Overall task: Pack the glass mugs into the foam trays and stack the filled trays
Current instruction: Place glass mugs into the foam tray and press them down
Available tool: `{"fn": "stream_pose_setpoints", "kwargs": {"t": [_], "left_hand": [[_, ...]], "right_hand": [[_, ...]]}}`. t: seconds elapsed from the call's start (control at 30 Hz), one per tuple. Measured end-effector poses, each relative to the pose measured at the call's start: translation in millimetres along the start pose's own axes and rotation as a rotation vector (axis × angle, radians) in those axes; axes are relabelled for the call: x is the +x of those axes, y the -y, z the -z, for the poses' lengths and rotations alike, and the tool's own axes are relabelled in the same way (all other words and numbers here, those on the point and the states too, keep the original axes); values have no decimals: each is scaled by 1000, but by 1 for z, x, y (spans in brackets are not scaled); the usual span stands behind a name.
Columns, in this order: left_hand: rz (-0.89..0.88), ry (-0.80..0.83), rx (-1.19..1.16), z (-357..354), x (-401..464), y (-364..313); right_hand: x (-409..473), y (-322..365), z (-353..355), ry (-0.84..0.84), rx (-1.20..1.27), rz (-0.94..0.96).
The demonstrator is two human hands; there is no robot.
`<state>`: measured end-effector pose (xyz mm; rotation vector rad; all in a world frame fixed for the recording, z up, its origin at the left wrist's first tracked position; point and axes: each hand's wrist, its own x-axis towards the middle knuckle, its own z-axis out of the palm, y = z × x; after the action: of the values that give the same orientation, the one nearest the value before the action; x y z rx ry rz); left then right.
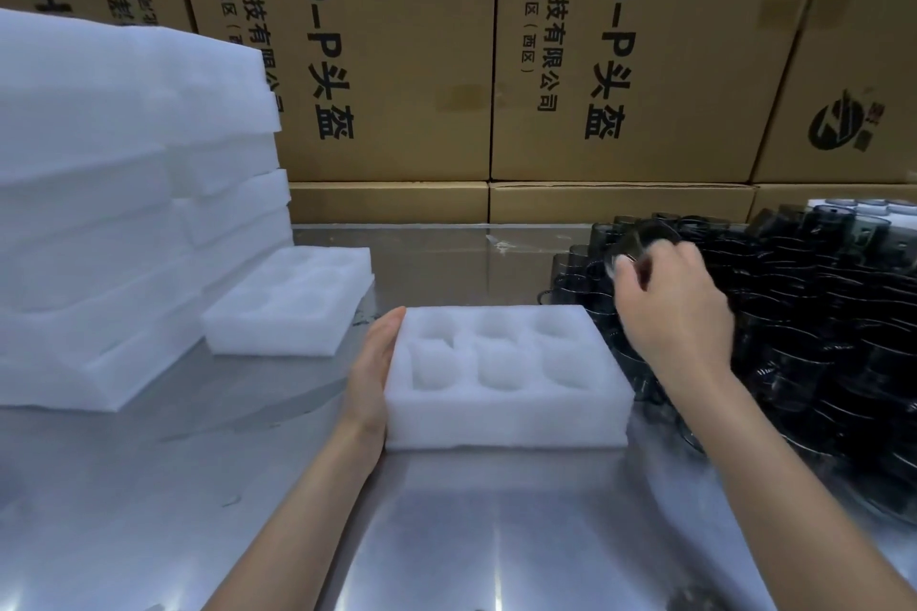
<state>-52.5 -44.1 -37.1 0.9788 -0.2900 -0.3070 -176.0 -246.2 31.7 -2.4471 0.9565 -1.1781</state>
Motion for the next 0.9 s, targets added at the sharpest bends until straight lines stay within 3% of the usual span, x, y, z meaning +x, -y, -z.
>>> {"fn": "stream_pose_setpoints", "kwargs": {"t": [0.17, 0.27, 0.43, 0.77, 0.9], "left_hand": [[-12, -61, 41, -2, -1, -1], [-59, -64, 121, -1, -1, 1], [-129, -81, 253, 4, 1, 4], [-144, -56, 271, 6, 3, 6], [-152, -37, 275, 5, 3, 6]], "right_hand": [[-13, 65, -15, 163, 246, 457], [-25, 86, -43, 347, 166, 585], [-39, 80, -79, 415, 57, 634], [-35, 89, -82, 532, -34, 720], [-35, 86, -86, 594, -30, 649]]}}
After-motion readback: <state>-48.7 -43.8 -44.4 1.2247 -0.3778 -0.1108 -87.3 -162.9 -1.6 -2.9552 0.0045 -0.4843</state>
